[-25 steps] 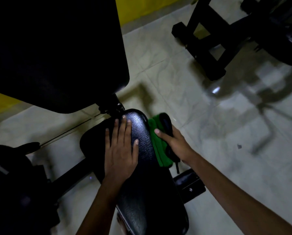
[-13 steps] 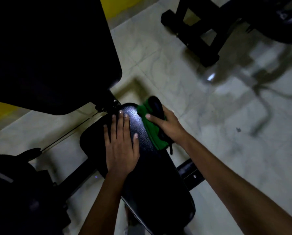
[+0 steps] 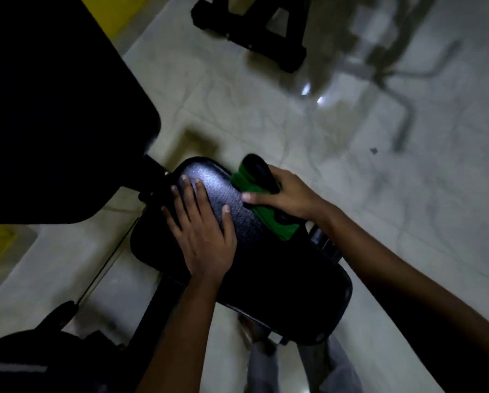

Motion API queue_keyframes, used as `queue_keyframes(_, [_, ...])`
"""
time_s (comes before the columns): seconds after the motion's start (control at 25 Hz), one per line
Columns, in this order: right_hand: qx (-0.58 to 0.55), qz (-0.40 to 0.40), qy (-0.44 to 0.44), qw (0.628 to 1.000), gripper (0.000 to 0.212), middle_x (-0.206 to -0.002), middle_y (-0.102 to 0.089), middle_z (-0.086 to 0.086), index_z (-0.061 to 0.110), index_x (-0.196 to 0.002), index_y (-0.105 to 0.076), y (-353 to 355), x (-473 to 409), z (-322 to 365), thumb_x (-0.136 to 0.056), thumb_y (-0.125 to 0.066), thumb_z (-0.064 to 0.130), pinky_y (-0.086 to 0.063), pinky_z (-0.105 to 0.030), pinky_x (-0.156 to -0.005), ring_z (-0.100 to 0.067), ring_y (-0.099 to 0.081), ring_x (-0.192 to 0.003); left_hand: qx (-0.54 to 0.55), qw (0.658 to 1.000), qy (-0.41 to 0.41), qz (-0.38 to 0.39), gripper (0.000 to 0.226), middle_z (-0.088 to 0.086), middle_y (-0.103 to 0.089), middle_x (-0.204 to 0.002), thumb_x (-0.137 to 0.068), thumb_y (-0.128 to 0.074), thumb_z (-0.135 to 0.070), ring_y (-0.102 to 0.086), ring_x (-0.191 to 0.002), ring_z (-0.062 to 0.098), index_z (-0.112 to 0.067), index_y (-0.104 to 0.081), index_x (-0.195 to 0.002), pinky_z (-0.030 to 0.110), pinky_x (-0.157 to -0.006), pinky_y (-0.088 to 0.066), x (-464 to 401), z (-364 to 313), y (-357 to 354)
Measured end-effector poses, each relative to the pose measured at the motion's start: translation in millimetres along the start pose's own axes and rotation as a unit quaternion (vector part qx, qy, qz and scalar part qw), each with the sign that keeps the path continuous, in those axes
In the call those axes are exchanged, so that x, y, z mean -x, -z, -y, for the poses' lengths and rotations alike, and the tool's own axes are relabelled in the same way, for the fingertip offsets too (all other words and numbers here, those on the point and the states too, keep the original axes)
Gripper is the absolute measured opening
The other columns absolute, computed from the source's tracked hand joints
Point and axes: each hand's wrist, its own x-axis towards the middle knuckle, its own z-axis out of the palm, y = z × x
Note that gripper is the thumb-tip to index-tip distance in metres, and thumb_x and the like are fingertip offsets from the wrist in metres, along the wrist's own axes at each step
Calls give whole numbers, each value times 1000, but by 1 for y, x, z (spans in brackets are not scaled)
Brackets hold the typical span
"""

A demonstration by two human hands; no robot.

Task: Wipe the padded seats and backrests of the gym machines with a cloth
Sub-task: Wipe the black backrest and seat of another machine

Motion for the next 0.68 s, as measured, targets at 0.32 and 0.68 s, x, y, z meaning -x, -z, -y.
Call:
queue_keyframes(0.32, [27,2,-74,997,36,-109,-68,6,25,-114,-64,27,63,-38,-81,-73,34,-47,-28,-92,-9,-62,-101,-1,1000,-7,1,69,17,-22,-156,-92,-34,-47,-21,-142,36,-5,-28,-147,56,-114,-10,0,-3,0])
queue_keyframes(0.68, [5,-30,-67,997,23,-93,-65,16,30,-101,-62,36,119,-70,-81,-73,26,-42,-17,-75,11,-59,-80,17,993,-113,9,59,11,-32,-153,-94,-36,-41,-21,-143,30,-9,-38,-143,61,-112,-7,4,-6,5])
